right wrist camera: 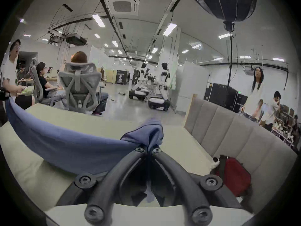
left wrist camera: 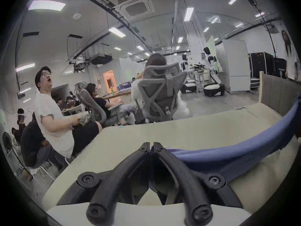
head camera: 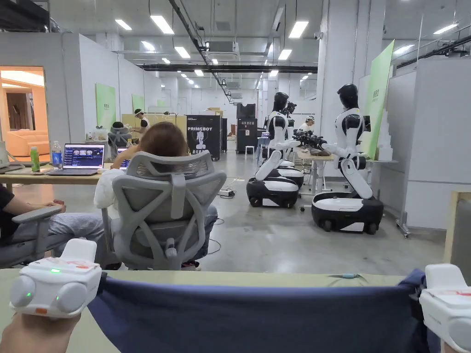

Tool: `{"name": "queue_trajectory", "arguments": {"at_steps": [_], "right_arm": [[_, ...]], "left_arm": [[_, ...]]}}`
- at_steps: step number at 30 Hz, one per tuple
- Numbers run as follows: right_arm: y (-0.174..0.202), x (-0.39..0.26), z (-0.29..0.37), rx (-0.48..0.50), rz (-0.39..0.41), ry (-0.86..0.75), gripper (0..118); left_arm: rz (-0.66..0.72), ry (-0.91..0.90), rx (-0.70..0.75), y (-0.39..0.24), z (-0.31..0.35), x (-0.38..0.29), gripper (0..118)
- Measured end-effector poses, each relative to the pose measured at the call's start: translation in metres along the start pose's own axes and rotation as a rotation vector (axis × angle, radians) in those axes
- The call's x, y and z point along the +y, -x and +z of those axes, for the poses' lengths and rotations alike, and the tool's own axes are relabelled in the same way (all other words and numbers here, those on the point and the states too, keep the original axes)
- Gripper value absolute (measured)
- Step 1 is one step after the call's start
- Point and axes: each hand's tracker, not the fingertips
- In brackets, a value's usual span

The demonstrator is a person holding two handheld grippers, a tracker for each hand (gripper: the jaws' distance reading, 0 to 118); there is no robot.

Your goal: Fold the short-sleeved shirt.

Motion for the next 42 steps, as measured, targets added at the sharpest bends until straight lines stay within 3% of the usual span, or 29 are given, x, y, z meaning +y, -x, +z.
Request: {"name": "queue_trajectory", "arguments": {"at_steps": [5, 9, 11, 14, 17, 18, 19, 20, 21, 25, 26, 28, 29, 30, 34, 36, 39, 42], "right_arm": [[-0.009, -0.072, 0.052, 0.077, 0.039, 0.132, 2], [-0.002, -0.156, 0.095, 0.151, 0.044, 0.272, 2], [0.006, -0.197, 0.109, 0.159, 0.05, 0.349, 2], [0.012, -0.234, 0.114, 0.171, -0.005, 0.434, 4], [0.019, -0.229, 0.122, 0.231, -0.053, 0.481, 51], [0.025, -0.217, 0.131, 0.208, -0.034, 0.439, 51], [0.033, -0.2, 0.14, 0.214, -0.007, 0.347, 86], [0.041, -0.186, 0.148, 0.232, -0.005, 0.28, 109], [0.052, -0.168, 0.157, 0.256, -0.022, 0.201, 117], [0.1, -0.109, 0.19, 0.292, -0.097, -0.061, 114], [0.108, -0.103, 0.197, 0.288, -0.123, -0.113, 108], [0.122, -0.092, 0.204, 0.278, -0.153, -0.18, 53], [0.126, -0.089, 0.205, 0.258, -0.149, -0.187, 15], [0.131, -0.087, 0.205, 0.254, -0.144, -0.185, 0], [0.144, -0.084, 0.198, 0.317, -0.118, -0.153, 0], [0.148, -0.09, 0.196, 0.296, -0.046, -0.159, 0], [0.153, -0.1, 0.191, 0.324, -0.054, -0.128, 0], [0.162, -0.109, 0.185, 0.33, -0.045, -0.102, 0]], "left_arm": [[0.059, 0.195, -0.105, 0.008, 0.057, -0.078, 0], [0.008, 0.368, -0.155, 0.009, 0.09, -0.181, 0], [0.08, 0.459, -0.185, 0.012, 0.1, -0.226, 0], [0.18, 0.501, -0.208, 0.017, 0.101, -0.264, 2], [0.132, 0.466, -0.205, 0.005, 0.12, -0.258, 45], [0.088, 0.404, -0.17, -0.001, 0.128, -0.248, 45], [0.077, 0.35, -0.171, -0.007, 0.136, -0.236, 78], [0.084, 0.287, -0.195, -0.014, 0.144, -0.224, 99], [0.094, 0.212, -0.222, -0.021, 0.152, -0.21, 106], [0.096, -0.058, -0.266, -0.063, 0.188, -0.163, 100], [0.092, -0.097, -0.267, -0.069, 0.194, -0.156, 96], [0.079, -0.144, -0.243, -0.082, 0.202, -0.147, 65], [0.073, -0.156, -0.239, -0.085, 0.204, -0.145, 36], [0.069, -0.146, -0.241, -0.087, 0.203, -0.143, 0], [0.006, 0.021, -0.323, -0.066, 0.191, -0.144, 0], [0.055, 0.122, -0.301, -0.04, 0.174, -0.152, 0], [0.175, 0.381, -0.275, 0.007, 0.139, -0.169, 0], [0.171, 0.579, -0.318, 0.037, 0.11, -0.195, 0]]}}
